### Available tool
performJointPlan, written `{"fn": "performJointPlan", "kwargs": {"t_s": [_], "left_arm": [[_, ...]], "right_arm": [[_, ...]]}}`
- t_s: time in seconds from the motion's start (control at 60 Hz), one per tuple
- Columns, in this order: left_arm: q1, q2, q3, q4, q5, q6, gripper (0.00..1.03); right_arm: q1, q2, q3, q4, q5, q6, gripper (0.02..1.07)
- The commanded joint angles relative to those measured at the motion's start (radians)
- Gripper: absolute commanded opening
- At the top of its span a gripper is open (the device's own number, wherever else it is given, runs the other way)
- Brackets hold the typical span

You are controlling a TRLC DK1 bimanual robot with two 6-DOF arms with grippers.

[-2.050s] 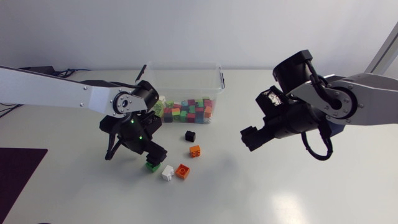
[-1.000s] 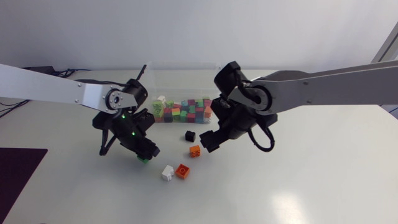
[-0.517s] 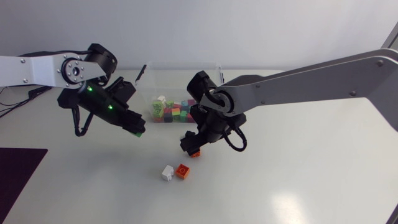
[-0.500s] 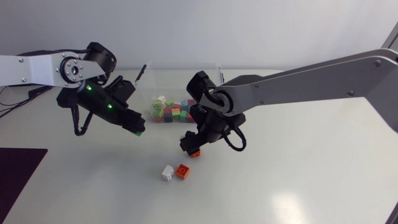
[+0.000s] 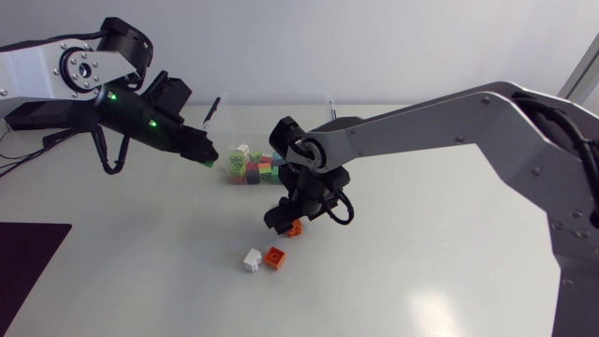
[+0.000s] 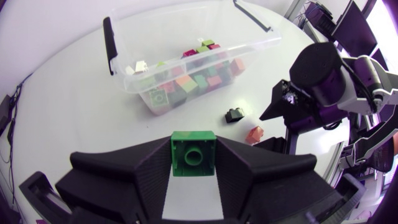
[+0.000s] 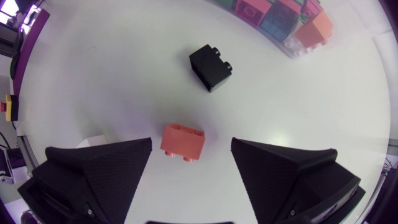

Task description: Place the duplo bricks in the container

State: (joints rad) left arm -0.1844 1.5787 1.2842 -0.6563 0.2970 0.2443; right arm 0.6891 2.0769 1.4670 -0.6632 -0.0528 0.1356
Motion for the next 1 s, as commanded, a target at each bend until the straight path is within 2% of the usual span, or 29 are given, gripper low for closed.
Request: {"fn": "performJointPlan", "kwargs": {"t_s": [0.0, 0.117, 0.233, 0.45, 0.6, 0.667, 0.983], "left_arm": [[0.016, -0.019, 0.035, 0.030, 0.025, 0.003, 0.25], [0.033, -0.009, 0.067, 0.064, 0.054, -0.014, 0.25], [0.042, 0.018, 0.104, 0.080, 0.076, -0.020, 0.25], [0.042, 0.086, 0.164, 0.093, 0.079, -0.023, 0.25], [0.034, 0.115, 0.181, 0.119, 0.087, -0.028, 0.25], [0.031, 0.129, 0.184, 0.142, 0.094, -0.036, 0.25], [0.011, 0.218, 0.242, 0.236, 0.096, -0.073, 0.25]], "right_arm": [[0.012, 0.038, 0.030, -0.021, -0.001, 0.035, 0.90], [0.020, 0.054, 0.049, -0.022, 0.001, 0.036, 0.80], [0.026, 0.066, 0.065, -0.039, 0.004, 0.039, 0.75], [0.030, 0.081, 0.072, -0.042, 0.014, 0.048, 0.43], [0.027, 0.078, 0.059, -0.050, 0.047, 0.050, 0.37], [0.015, 0.064, 0.046, -0.035, 0.051, 0.052, 0.30], [-0.062, -0.037, 0.032, -0.029, 0.051, 0.035, 0.30]]}}
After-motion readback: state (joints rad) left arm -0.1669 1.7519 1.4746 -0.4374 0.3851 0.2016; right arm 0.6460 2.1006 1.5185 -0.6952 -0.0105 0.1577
